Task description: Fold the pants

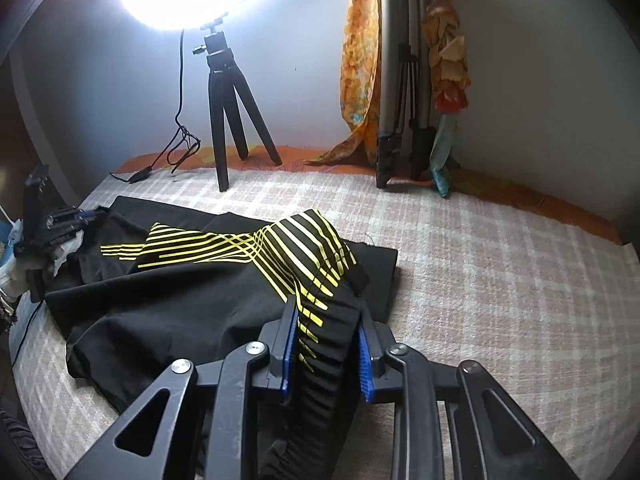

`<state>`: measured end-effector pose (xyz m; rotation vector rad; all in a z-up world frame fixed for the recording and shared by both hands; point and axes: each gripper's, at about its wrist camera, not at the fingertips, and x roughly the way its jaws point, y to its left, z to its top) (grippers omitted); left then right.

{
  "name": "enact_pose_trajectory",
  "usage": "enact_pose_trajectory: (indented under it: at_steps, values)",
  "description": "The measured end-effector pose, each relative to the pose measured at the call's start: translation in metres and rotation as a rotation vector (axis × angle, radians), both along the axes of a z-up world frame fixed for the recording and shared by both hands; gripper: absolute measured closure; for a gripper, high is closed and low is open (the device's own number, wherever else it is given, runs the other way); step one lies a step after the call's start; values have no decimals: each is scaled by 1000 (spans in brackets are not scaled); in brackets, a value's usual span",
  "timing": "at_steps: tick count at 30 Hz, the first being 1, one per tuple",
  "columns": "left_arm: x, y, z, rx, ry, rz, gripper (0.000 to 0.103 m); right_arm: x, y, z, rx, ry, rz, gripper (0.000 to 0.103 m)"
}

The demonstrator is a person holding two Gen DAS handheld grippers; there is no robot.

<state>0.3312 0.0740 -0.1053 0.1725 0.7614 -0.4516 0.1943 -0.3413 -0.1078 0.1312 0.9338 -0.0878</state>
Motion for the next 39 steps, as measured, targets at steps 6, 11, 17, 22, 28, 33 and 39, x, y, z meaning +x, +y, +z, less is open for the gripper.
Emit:
enact_pose_trajectory:
  at_steps: [6, 11, 17, 22, 28, 33, 39]
  values:
    - [9, 27, 20, -43, -32, 79, 100, 1, 12, 11, -52, -25, 38, 79]
    - [24, 25, 12, -9, -24, 95, 100, 20, 9, 6, -63, -19, 34, 79]
    - [38, 22, 1, 20, -18, 113, 100, 41, 3, -9, -88, 17, 32, 79]
    - [47, 18, -12, 70, 2, 113, 100, 47, -18, -36, 75, 99, 18, 77]
    - [48, 12, -22, 102, 7, 106, 100, 34, -49, -37, 320, -22, -38, 41]
    - [49, 10, -23, 108, 3, 109, 100, 43, -66, -47, 444, -50, -114, 53]
    - [50, 10, -23, 113, -6, 107, 100, 44, -42, -35, 294, 5, -117, 79]
